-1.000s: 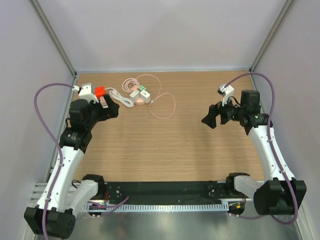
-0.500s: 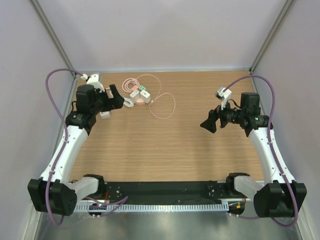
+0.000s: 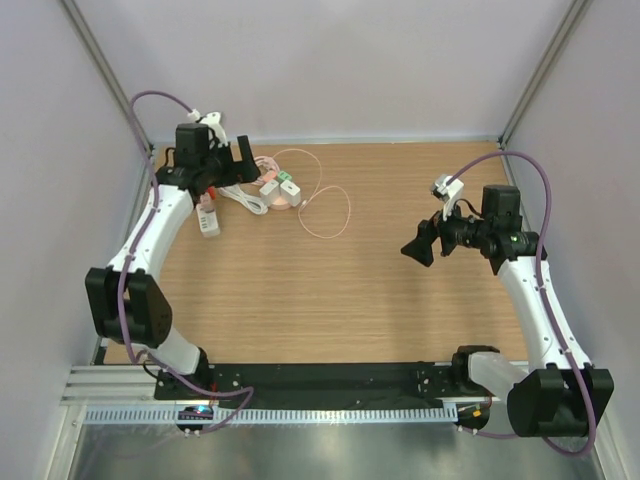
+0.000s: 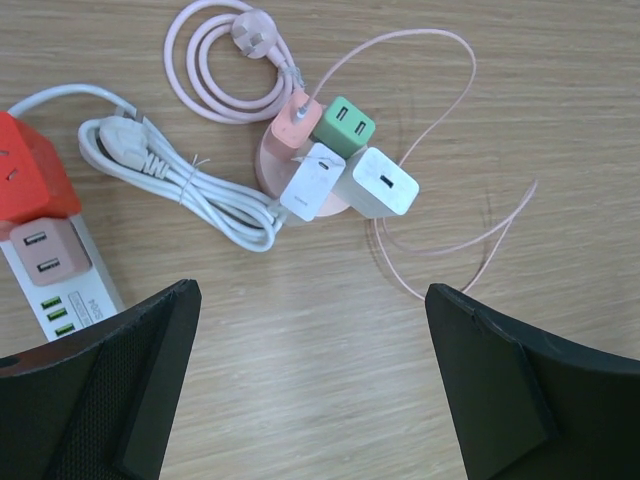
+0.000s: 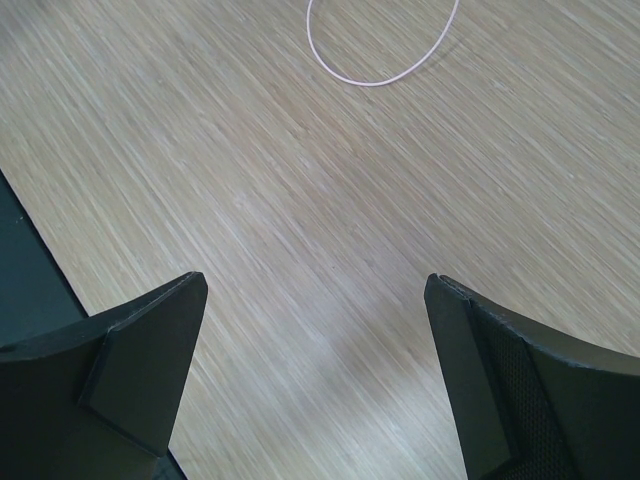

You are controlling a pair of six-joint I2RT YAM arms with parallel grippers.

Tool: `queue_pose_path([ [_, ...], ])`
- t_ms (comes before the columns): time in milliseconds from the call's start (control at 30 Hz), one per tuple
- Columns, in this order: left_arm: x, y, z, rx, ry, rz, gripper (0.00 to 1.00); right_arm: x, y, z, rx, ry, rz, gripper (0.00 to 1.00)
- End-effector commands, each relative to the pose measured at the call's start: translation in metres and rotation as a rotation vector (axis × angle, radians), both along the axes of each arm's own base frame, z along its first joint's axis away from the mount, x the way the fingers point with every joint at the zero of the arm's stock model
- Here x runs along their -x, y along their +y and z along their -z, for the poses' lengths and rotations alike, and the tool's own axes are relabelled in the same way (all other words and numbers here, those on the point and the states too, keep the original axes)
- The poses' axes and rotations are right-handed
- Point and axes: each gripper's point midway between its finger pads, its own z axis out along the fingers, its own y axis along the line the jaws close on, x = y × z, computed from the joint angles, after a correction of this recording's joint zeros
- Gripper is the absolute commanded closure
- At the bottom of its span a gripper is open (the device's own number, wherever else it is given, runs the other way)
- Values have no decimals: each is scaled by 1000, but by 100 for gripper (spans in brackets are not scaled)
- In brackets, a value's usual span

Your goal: Pull the plug off the socket

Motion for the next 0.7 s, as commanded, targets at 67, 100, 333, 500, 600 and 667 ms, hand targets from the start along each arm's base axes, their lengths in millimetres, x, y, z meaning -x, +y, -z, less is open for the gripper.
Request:
queue_pose_path([
  [67,-24,3,9,-76,52,8,0,1,2,-14,-6,-64,-22,1],
  [100,-29,2,12,-104,56,9,0,2,2,-15,-8,-69,-24,0],
  [333,-45,-17,47,-243,182,111,0,3,3,-16,-12,-66,-27,0],
  [500,-44,-24,70,-333,215,145,0,4,3,-17,-13,-63,-26,0],
  [600,-45,-23,80,-402,224,134,3,4,3,-18,-13,-66,-26,1],
  [667,-47,-23,83,-419,228,136,5,4,3,-19,-12,-68,-27,0],
])
